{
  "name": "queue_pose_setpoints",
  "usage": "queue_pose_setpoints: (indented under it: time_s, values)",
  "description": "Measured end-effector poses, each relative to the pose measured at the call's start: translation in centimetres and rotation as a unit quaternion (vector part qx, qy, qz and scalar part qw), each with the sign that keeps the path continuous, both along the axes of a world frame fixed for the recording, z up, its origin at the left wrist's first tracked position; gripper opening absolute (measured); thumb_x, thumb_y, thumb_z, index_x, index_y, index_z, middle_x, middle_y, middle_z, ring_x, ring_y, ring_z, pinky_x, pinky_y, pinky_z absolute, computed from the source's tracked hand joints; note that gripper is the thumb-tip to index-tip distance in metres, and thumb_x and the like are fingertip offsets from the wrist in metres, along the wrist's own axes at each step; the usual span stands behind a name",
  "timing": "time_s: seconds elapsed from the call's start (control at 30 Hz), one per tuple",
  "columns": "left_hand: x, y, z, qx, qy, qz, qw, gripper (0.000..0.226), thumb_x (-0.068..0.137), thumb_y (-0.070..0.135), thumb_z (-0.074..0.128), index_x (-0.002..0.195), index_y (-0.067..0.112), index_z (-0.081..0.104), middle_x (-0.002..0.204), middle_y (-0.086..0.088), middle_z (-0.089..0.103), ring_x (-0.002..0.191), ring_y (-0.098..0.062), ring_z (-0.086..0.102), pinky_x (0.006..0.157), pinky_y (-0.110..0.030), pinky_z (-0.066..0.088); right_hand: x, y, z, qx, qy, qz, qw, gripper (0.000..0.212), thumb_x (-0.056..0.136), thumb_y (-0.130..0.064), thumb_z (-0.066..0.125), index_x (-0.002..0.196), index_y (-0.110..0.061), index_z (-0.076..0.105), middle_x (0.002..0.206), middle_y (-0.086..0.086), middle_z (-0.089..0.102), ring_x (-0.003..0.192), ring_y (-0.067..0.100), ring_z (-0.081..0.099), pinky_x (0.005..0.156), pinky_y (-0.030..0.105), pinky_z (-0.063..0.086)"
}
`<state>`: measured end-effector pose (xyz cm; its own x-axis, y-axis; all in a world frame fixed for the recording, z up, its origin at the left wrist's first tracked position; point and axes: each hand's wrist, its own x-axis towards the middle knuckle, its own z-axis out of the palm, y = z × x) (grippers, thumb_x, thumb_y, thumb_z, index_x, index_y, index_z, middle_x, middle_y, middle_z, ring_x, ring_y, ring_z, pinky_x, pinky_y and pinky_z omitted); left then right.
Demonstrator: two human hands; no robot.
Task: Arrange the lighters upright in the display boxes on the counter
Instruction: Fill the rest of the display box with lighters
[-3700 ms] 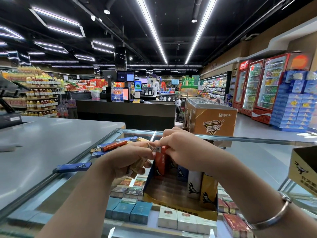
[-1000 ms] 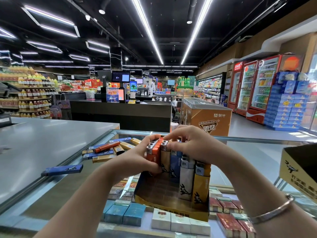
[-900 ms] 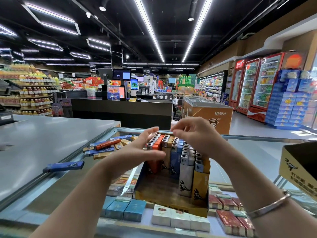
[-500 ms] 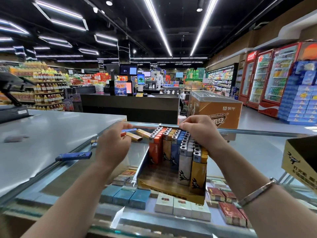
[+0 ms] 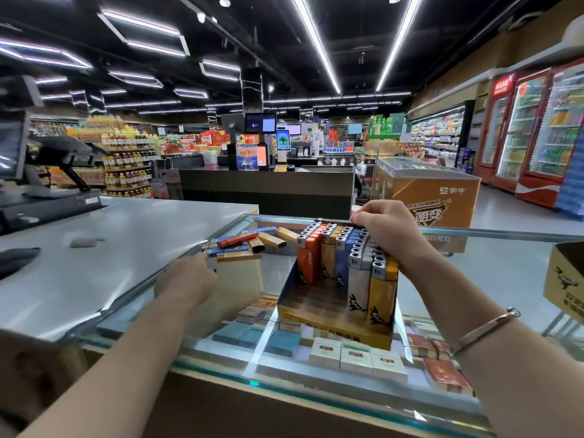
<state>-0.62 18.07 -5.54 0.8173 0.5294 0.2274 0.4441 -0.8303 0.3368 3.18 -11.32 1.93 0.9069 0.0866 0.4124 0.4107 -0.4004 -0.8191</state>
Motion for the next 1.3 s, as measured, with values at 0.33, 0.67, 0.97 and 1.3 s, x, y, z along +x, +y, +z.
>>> queue_pose_setpoints:
  time_s: [0.33, 0.67, 0.97, 1.3]
  values:
    - [-0.1, -1.7, 0.0, 0.116, -0.069, -0.11, 0.985, 0.036, 0.093, 0.014, 0.038, 0.118, 0.03, 0.058, 0.113, -0.002, 0.058, 0.099, -0.022, 0.051, 0.079, -0.033, 0.031, 0.1, 0.1, -0.1, -0.011, -0.005, 0.001, 1.0, 0.013, 0.086, -0.016, 0.059, 0.077, -0.012, 0.067, 0.081, 0.009, 0.068, 0.084, 0.025, 0.065, 0.077, 0.042, 0.055]
    - [1.2, -3.4, 0.5, 0.202, -0.148, -0.201, 0.947, 0.017, 0.088, 0.018, 0.057, 0.102, 0.022, 0.051, 0.098, 0.0, 0.064, 0.074, -0.014, 0.055, 0.065, -0.028, 0.053, 0.2, 0.0, -0.1, -0.02, -0.008, 0.003, 1.0, 0.013, 0.086, -0.016, 0.058, 0.076, -0.014, 0.066, 0.082, 0.007, 0.068, 0.082, 0.025, 0.066, 0.079, 0.048, 0.055]
    - [3.4, -2.8, 0.8, 0.151, -0.111, -0.193, 0.963, 0.012, 0.091, 0.024, 0.053, 0.092, 0.025, 0.041, 0.081, 0.001, 0.054, 0.07, -0.015, 0.05, 0.062, -0.03, 0.052, 0.4, 0.0, 0.0, -0.034, -0.018, 0.001, 0.999, 0.013, 0.087, -0.016, 0.057, 0.078, -0.014, 0.067, 0.078, 0.006, 0.067, 0.079, 0.023, 0.065, 0.077, 0.044, 0.056]
    - [3.4, -2.5, 1.0, -0.099, -0.07, -0.209, 0.97, 0.034, 0.081, 0.025, 0.07, 0.107, 0.013, 0.052, 0.092, -0.004, 0.059, 0.082, -0.019, 0.056, 0.071, -0.031, 0.05, 0.4, -0.1, -0.1, -0.033, -0.007, -0.002, 0.999, 0.014, 0.087, -0.016, 0.057, 0.079, -0.013, 0.067, 0.086, 0.006, 0.069, 0.082, 0.022, 0.065, 0.078, 0.042, 0.055]
